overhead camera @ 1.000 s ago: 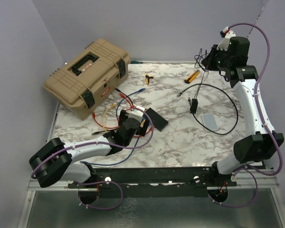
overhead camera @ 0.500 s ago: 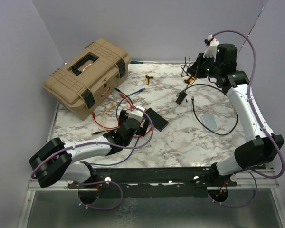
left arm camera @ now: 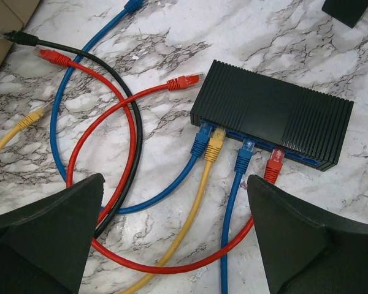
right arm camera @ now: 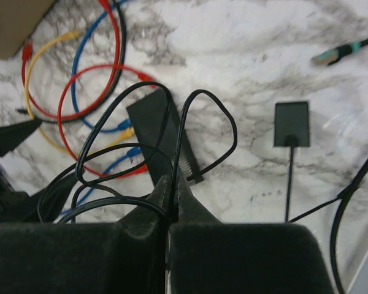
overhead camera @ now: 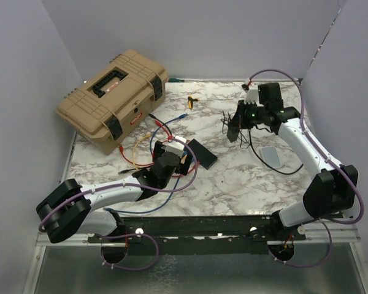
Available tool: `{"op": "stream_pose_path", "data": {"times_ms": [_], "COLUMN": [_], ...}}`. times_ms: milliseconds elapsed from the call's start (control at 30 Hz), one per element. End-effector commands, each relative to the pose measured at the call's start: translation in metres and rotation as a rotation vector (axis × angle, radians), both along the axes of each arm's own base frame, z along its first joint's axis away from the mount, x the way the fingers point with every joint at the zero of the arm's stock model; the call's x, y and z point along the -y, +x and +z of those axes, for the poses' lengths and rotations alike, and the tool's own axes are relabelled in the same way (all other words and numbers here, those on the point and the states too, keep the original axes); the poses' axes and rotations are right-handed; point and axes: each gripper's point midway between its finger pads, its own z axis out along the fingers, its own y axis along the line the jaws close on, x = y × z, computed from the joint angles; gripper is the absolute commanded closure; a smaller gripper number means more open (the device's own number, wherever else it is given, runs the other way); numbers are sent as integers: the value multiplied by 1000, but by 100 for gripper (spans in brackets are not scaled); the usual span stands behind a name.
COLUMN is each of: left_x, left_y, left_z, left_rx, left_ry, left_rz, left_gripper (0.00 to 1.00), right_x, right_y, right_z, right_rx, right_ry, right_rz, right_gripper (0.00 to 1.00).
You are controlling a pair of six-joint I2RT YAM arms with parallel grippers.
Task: Insert the plug into the switch port
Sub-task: Move the connector to the center of the board.
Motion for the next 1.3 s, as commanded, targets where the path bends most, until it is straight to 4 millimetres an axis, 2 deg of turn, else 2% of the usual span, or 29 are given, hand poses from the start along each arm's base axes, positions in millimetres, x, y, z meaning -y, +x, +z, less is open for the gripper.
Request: {"op": "stream_pose_path", "data": {"times_ms": [0,233,300,433,567,667,767,900,1033,1167,1267], "left_x": [-4,-4,-3,-2,-2,-1,-1,1,1,1,-1], "left_y": [4,4,4,5,5,5,6,6,6,6,6], "left_z": [16,16,16,14,11,9,6,4,4,6,8], "left_rx": [33,33,31,27,22,16,12,8,7,10,16], "left_ry": [-27,-28,-29,-23,-17,-11,-4,2,2,-2,-4], "left_rz": [31,31,28,29,27,25,27,23,22,22,27], "left_gripper": [1,1,1,1,1,1,1,1,1,1,1], "right_x": [-12,-11,-5,10,11,12,14,31,53,67,77], "right_y": [-52,-111,-125,-141,-149,-149,-144,-135,-121,-107,-96], "right_z": [-29,-81,-98,-124,-138,-140,-131,-118,-114,-124,-133], "right_rx": [-174,-422,-487,-578,-619,-621,-594,-546,-488,-449,-409], "right_ry": [30,34,9,-64,-69,-82,-93,-188,-287,-334,-368], "right_rz": [86,105,86,25,10,6,-1,-54,-185,-294,-360], "right_gripper": [100,100,99,96,87,74,58,44,41,41,46]}}
